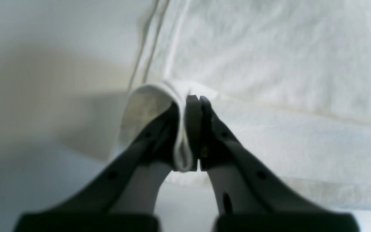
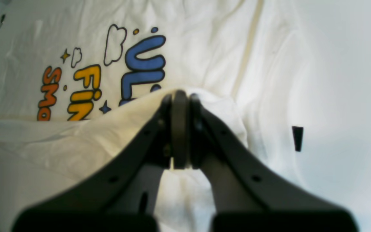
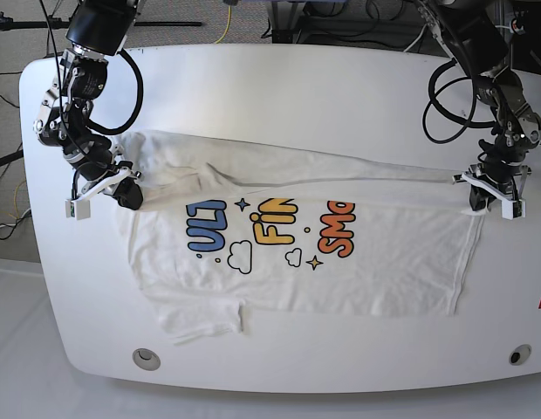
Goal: Fold the T-shirt properly
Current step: 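Lower the folded edge onto the shirt with both grippers, then open both grippers and raise them off the folded shirt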
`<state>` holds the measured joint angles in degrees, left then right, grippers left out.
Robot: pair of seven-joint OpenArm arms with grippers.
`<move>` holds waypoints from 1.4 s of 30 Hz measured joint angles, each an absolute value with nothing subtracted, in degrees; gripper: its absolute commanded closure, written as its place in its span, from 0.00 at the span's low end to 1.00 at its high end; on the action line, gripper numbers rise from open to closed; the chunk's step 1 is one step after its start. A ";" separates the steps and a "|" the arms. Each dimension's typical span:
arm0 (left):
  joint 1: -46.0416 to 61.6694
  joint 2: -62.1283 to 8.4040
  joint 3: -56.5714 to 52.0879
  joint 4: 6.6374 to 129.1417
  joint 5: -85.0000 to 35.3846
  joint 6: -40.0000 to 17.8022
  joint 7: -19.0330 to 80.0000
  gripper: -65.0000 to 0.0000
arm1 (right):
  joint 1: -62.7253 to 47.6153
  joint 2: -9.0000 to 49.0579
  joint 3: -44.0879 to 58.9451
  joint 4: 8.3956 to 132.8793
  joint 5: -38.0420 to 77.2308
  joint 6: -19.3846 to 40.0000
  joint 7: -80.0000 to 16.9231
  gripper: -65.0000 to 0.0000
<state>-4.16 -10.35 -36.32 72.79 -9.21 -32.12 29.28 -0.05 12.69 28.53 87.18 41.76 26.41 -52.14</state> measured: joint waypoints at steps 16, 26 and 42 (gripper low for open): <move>-4.47 -10.37 -36.21 72.47 -9.04 -32.08 28.38 0.99 | -0.08 12.88 27.14 87.18 41.74 26.37 -52.10 1.00; -4.47 -11.68 -36.01 72.47 -9.04 -31.94 28.34 0.90 | -0.08 13.02 23.07 87.22 41.58 26.39 -52.21 0.78; -4.14 -11.81 -36.12 74.61 -3.49 -31.73 24.23 0.40 | -1.67 15.20 23.31 89.93 41.34 22.31 -52.51 0.60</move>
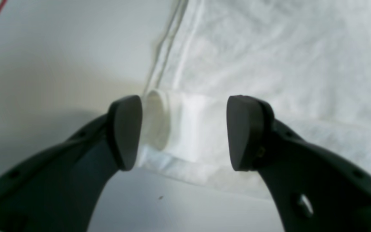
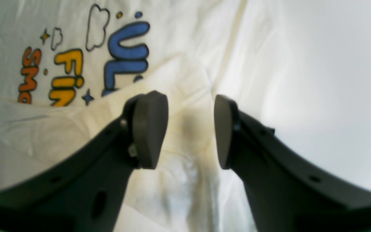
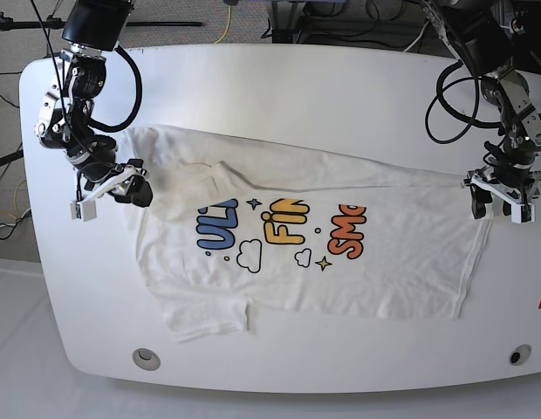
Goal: Fold the T-shirt properly
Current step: 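Open both grippers and raise them off the folded shirt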
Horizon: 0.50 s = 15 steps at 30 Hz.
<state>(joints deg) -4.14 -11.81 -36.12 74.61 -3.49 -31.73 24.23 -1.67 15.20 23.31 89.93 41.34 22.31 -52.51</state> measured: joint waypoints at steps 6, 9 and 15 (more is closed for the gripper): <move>-1.83 -10.63 -36.47 82.98 -2.46 -31.86 23.53 0.40 | -4.03 15.14 25.39 94.70 42.22 22.52 -51.92 0.60; 1.34 -9.32 -36.49 87.05 -2.57 -31.92 23.51 0.40 | -5.98 15.55 26.85 96.36 41.80 22.28 -52.10 0.60; 7.18 -5.72 -36.47 90.06 -2.35 -32.16 24.16 0.40 | -8.47 15.59 28.16 98.83 41.76 22.33 -52.29 0.60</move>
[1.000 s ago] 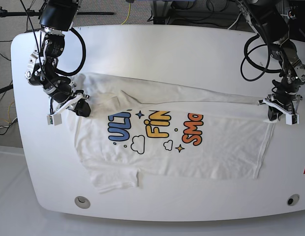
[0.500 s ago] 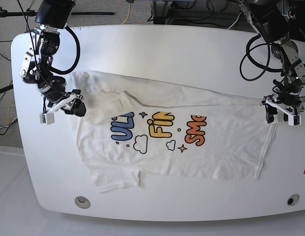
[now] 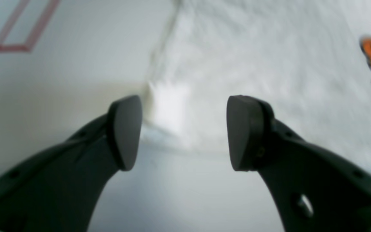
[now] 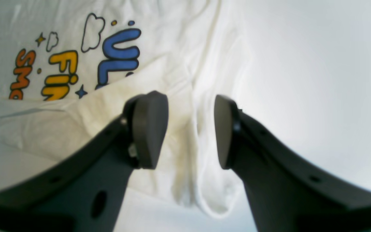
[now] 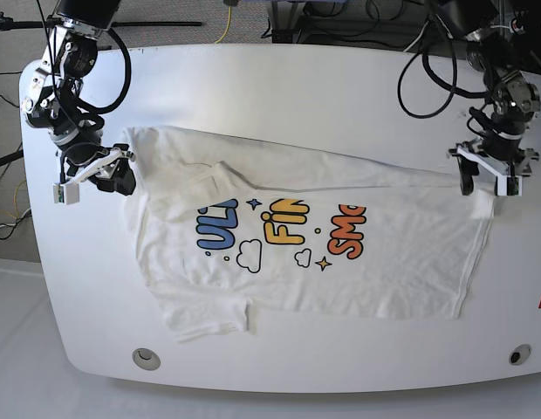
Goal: Fold the T-shirt properly
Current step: 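Open both grippers and raise them off the folded shirt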
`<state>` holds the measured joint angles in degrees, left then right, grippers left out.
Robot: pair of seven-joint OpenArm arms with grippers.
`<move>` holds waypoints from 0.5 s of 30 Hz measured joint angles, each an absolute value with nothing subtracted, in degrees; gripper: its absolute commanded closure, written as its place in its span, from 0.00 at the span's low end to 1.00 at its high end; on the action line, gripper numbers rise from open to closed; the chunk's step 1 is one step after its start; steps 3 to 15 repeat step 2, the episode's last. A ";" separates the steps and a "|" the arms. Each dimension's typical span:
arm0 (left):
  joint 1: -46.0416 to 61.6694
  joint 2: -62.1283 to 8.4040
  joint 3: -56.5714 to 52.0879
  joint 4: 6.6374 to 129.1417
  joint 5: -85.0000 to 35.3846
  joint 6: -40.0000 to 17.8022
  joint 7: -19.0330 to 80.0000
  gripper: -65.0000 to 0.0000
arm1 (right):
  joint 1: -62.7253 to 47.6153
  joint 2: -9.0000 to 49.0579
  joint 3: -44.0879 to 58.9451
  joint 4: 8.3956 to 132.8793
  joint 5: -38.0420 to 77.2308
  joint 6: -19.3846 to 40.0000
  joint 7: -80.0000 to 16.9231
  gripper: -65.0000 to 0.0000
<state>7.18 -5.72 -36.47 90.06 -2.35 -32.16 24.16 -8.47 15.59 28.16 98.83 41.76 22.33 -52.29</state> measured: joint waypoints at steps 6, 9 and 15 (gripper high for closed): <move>8.08 -5.17 -36.49 90.06 -2.11 -32.10 24.21 0.40 | -8.73 15.42 28.16 99.09 42.11 22.52 -52.27 0.60; 8.08 -5.17 -36.49 90.06 -2.11 -32.10 24.21 0.40 | -8.73 15.42 28.16 99.09 42.11 22.52 -52.27 0.60; 8.08 -5.17 -36.49 90.06 -2.11 -32.10 24.21 0.40 | -8.73 15.42 28.16 99.09 42.11 22.52 -52.27 0.60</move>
